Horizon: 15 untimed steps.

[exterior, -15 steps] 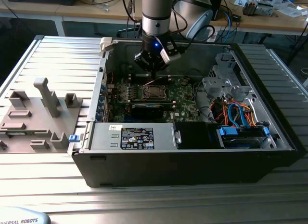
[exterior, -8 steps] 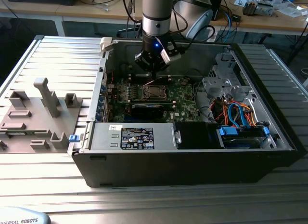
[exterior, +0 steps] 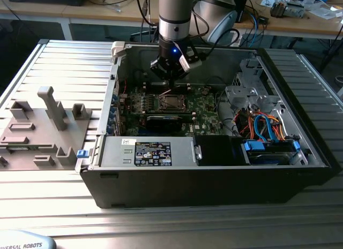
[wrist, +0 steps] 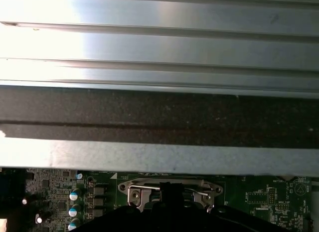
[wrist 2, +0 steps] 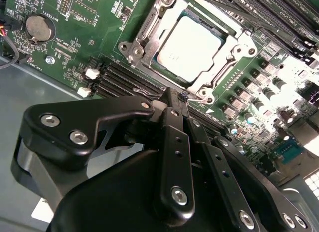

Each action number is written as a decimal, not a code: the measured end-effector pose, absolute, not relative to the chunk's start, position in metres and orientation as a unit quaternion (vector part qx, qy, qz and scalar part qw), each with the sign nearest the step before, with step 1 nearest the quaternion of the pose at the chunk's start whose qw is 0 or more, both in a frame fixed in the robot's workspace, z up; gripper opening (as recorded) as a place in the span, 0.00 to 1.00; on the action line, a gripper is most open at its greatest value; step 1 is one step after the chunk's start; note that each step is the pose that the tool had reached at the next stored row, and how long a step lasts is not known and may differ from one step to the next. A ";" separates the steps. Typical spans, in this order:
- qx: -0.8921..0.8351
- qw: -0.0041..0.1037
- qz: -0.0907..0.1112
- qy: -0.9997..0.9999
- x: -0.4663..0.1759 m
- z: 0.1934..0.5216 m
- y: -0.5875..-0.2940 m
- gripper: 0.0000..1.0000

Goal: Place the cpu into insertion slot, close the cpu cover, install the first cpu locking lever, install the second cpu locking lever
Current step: 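Install the first cpu locking lever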

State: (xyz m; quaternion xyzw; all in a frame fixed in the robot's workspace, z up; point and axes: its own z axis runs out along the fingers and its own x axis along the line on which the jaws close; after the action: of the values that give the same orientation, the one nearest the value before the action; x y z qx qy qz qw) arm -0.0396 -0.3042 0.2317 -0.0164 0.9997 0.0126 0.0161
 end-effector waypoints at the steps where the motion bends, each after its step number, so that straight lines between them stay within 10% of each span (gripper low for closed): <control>1: -0.016 0.016 0.013 1.000 -0.040 0.231 -0.304 0.11; 15: -0.016 0.016 0.013 1.000 -0.039 0.227 -0.304 0.11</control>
State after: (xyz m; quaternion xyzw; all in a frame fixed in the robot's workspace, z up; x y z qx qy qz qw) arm -0.0394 -0.3042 0.2269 -0.0164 0.9997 0.0126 0.0161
